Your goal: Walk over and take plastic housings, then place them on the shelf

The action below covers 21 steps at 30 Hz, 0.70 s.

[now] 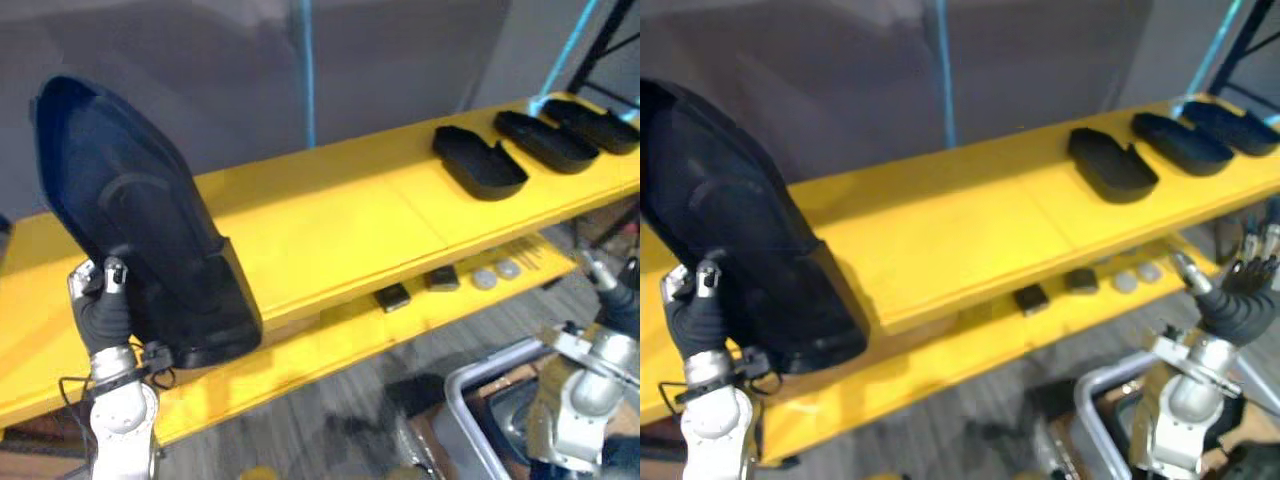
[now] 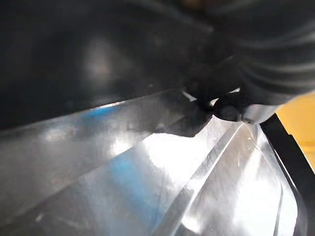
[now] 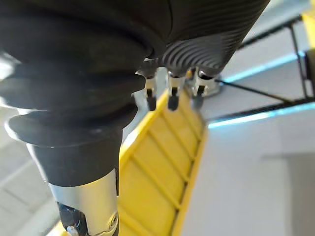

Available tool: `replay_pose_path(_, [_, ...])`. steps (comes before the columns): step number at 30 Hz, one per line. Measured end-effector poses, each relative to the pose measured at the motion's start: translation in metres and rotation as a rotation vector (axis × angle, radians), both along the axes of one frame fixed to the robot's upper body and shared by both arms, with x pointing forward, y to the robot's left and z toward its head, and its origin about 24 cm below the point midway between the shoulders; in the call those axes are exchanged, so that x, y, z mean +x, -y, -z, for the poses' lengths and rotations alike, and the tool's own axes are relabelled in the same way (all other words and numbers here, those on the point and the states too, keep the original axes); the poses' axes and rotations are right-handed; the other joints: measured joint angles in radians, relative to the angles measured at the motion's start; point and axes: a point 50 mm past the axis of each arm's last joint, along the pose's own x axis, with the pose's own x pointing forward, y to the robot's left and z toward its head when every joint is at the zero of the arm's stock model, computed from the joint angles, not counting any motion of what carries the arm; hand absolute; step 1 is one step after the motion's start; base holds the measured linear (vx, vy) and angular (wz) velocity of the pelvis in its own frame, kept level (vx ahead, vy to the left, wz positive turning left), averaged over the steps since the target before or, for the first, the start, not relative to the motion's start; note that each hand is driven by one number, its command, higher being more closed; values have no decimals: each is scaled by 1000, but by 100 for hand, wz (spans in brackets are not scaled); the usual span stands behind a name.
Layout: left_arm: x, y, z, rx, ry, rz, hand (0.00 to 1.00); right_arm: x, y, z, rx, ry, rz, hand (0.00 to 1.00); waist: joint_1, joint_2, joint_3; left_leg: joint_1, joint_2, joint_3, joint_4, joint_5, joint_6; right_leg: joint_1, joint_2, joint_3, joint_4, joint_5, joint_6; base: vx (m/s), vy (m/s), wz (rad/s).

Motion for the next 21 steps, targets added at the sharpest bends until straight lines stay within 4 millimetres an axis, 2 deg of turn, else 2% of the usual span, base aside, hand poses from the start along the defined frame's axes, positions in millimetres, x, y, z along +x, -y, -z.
replay_pose_path(2, [2, -1, 3, -12, -23, 1, 100, 2, 0, 1, 7, -15, 10, 0, 0, 1, 0, 10, 0, 12, -7, 0, 0, 6, 1, -21, -13, 2, -1, 67, -102, -34])
replay_pose_path(5, [7, 1, 9, -53, -85, 61, 100, 5, 7, 13, 49, -91, 50, 0, -4, 26, 3, 22, 12, 15, -38, 5, -8, 3, 18, -23, -29, 2, -1, 19, -131, -17])
replay_pose_path(6, [11, 4, 15, -92, -130, 106, 100, 7, 10, 18, 63, -127, 60, 0, -7, 51, 3, 36, 17, 29, -68, 19, -18, 2, 26, -24, -50, 2, -1, -2, -141, -27])
replay_pose_path(9, [21, 9, 22, -146, -171, 170, 100, 8, 12, 23, 70, -170, 66, 0, -8, 74, -1, 57, 21, 44, -109, 38, -31, 5, 36, -24, -75, 2, -1, -7, -105, -22])
replay_pose_path(10, [29, 12, 21, -156, -188, 204, 100, 8, 13, 23, 66, -175, 68, 0, -18, 81, 0, 63, 24, 46, -128, 51, -35, 5, 42, -24, -84, 2, 0, -35, -106, -16])
replay_pose_path(12, [43, 17, 22, -184, -214, 254, 100, 9, 15, 24, 67, -191, 69, 0, -32, 82, 1, 84, 29, 64, -162, 69, -41, 5, 51, -20, -94, 3, 1, -48, -83, -18])
replay_pose_path(14, [64, 21, 24, -223, -272, 313, 100, 5, 19, 27, 58, -214, 74, 0, -52, 77, 4, 106, 37, 72, -189, 84, -49, 6, 63, -15, -95, 4, 2, -54, -59, -17])
replay_pose_path(17, [88, 18, 22, -193, -362, 329, 100, 1, 21, 32, 50, -243, 69, 0, -81, 68, 10, 128, 38, 92, -225, 103, -53, 0, 70, 6, -100, 7, 7, -38, -33, -17])
replay_pose_path(21, [119, 11, 26, -263, -452, 305, 100, 1, 24, 42, 57, -299, 56, 0, -105, 66, 11, 143, 36, 126, -246, 108, -56, -15, 74, 41, -108, 17, 20, -2, -12, -25])
